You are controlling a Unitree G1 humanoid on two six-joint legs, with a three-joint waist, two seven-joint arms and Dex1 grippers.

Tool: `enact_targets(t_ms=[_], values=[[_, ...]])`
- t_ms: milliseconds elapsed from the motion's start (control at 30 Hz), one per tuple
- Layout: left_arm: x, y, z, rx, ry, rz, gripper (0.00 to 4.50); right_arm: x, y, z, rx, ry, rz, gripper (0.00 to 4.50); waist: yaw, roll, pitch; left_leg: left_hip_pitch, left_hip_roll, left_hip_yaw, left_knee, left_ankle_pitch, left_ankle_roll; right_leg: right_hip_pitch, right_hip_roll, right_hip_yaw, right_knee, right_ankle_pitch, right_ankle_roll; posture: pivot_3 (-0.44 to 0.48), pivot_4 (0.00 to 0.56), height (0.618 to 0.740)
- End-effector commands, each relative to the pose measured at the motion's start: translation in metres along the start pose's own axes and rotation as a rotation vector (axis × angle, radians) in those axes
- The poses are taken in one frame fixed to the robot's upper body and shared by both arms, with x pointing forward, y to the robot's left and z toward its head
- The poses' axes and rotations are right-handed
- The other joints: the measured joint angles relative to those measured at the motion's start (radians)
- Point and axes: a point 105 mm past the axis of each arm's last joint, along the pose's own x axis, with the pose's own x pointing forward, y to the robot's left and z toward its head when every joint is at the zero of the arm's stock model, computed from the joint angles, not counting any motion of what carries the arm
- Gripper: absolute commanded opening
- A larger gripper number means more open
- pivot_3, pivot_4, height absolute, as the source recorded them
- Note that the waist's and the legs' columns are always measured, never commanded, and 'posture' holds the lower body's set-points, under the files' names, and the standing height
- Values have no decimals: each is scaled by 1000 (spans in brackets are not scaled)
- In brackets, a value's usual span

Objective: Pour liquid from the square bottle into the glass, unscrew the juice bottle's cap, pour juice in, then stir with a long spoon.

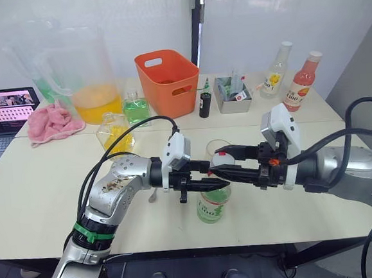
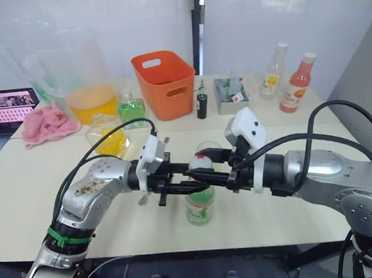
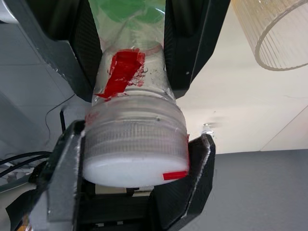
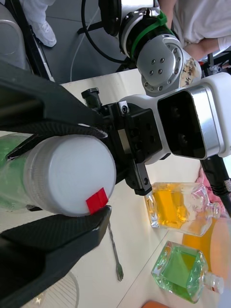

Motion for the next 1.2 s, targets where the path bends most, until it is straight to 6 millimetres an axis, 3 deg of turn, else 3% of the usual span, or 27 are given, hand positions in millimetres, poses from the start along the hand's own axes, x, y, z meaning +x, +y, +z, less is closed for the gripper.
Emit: enact_targets(t_ms=[33,133,267,500,667,867,933,1100,1200], values=[[0,-3,-7,-10,36,4,1226,1,5,3,-25,-8,44,1712,-1,0,0,0,0,0,0,0,0,0,0,0,0,0,0,0,150,738],[-2,-4,-6,-11,38,17,1226,3,7,2,-51,11,111,1712,-3,0,0,0,0,0,0,0,0,0,0,0,0,0,0,0,150,738],[-6,-7,-5,-3,46,42,1226,7,13,1,-170,22,338,1712,-5,0,0,0,0,0,0,0,0,0,0,0,0,0,0,0,150,738],[-10,-18,-5,2,70,64,1226,7,-4,-4,-351,96,643,1712,-15,0,0,1,0,0,0,0,0,0,1,0,0,0,0,0,150,738],[-14,-22,-5,-2,83,85,1226,14,-20,4,-419,116,759,1712,-24,0,0,2,1,0,-1,0,0,-1,1,0,1,0,1,0,150,738],[-14,-22,-4,-7,82,95,1226,24,-26,16,-425,107,783,1712,-33,0,0,2,1,0,-2,0,0,-1,2,0,3,0,1,0,150,738],[-14,-22,-4,-9,81,95,1226,22,-26,20,-406,99,783,2720,-34,0,0,2,1,0,-2,0,0,-1,2,0,3,0,1,0,150,738],[-12,-23,-5,-18,75,75,1226,8,-25,28,-394,82,755,4396,-28,0,0,2,1,0,-2,0,0,-1,1,0,2,0,1,0,150,738],[-11,-23,-5,-16,73,65,1226,0,-24,35,-351,36,673,4456,-26,0,0,2,1,0,-4,0,0,-2,1,0,2,1,2,0,150,738]])
